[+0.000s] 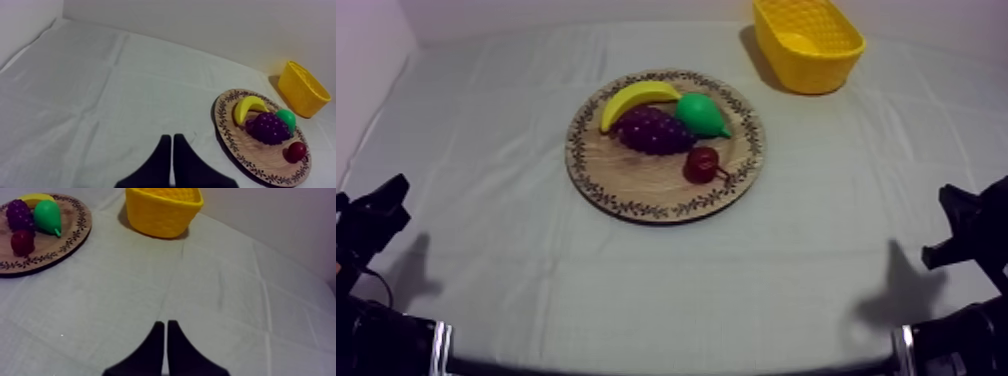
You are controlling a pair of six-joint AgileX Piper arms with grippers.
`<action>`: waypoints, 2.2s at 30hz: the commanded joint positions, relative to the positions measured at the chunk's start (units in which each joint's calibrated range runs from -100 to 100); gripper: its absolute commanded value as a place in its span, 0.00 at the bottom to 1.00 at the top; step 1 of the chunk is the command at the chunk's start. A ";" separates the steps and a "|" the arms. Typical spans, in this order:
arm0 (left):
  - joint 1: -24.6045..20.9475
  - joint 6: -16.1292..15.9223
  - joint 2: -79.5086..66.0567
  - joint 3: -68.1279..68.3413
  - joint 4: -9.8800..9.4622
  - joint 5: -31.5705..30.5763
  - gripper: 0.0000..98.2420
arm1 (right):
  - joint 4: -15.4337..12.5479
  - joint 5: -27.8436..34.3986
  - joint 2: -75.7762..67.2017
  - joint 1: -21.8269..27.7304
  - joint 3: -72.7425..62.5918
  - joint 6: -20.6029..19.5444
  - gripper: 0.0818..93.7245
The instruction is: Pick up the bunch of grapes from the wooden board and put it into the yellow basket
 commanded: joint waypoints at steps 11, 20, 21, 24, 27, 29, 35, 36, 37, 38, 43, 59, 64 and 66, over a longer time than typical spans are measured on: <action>-0.01 0.02 0.00 -0.01 0.01 0.02 0.00 | -0.24 6.57 17.14 -1.89 -20.63 1.43 0.00; -0.01 0.02 0.00 -0.01 0.01 0.02 0.00 | 0.21 14.22 35.05 -6.64 -45.42 1.02 0.01; -0.01 0.02 0.00 -0.01 0.01 0.02 0.00 | 0.07 14.79 36.69 -7.11 -47.84 1.00 0.01; -0.01 0.02 0.00 -0.01 0.01 0.02 0.00 | -0.46 16.95 41.19 -8.25 -54.63 1.05 0.01; -0.01 0.02 0.00 -0.01 0.01 0.02 0.00 | -1.11 19.75 45.29 -8.93 -61.11 1.37 0.01; -0.01 0.02 0.00 -0.01 0.01 0.02 0.00 | -1.42 21.51 47.90 -9.38 -65.16 1.65 0.01; -0.01 0.02 0.00 -0.01 0.01 0.02 0.00 | -1.68 27.44 57.09 -11.79 -76.99 2.31 0.01; -0.01 0.02 0.00 -0.01 0.01 0.02 0.00 | -1.49 28.09 58.72 -12.44 -78.61 2.31 0.01; -0.01 0.02 0.00 -0.01 0.01 0.02 0.00 | -1.23 28.58 60.31 -13.15 -80.08 2.27 0.01; -0.01 0.02 0.00 -0.01 0.01 0.02 0.00 | -0.98 28.93 61.86 -13.83 -81.44 2.21 0.01; -0.01 0.02 0.00 -0.01 0.01 0.02 0.00 | 0.03 29.75 69.02 -16.88 -86.73 1.40 0.01; -0.01 0.02 0.00 -0.01 0.01 0.02 0.00 | 0.90 40.37 89.16 -20.94 -107.13 0.66 0.01; -0.01 0.02 0.00 -0.01 0.01 0.02 0.00 | 1.37 43.79 95.61 -22.38 -114.04 0.20 0.01; -0.01 0.02 0.00 -0.01 0.01 0.02 0.00 | 1.39 45.10 98.02 -22.82 -116.67 -0.02 0.01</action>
